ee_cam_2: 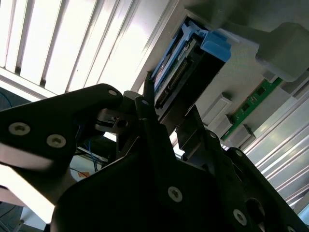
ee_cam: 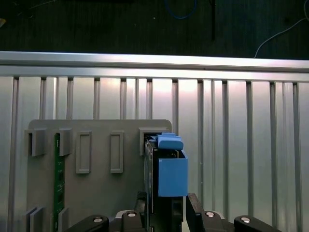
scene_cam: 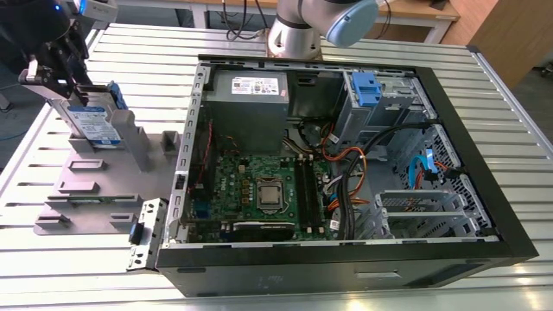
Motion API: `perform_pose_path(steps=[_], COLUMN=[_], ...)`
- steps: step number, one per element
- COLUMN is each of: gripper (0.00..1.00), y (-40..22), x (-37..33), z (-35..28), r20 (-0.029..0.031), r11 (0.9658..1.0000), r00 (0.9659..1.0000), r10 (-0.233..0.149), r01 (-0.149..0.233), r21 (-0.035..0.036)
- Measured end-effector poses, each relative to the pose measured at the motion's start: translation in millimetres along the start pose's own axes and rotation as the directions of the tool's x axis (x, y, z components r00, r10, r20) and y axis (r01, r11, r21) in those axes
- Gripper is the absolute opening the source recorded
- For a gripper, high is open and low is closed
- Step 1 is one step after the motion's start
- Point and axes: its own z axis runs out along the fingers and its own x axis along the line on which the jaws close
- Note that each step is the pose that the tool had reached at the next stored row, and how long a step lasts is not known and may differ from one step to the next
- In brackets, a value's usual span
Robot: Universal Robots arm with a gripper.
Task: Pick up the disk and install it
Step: 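Pick up the disk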
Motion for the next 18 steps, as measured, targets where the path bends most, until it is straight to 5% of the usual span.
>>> perform_pose_path(steps=[4, 5, 18], gripper=[0.43, 0.36, 0.36], y=[-0.1, -0.1, -0.4], x=[0.0, 0.0, 0.5], z=[0.0, 0.0, -0.1], r20=[-0.0001, -0.0001, 0.0000], r11=[1.0000, 1.0000, 1.0000], r00=[1.0000, 1.0000, 1.0000], r10=[0.000, 0.000, 0.000], r01=[0.000, 0.000, 0.000], r21=[-0.0001, 0.0000, -0.0001])
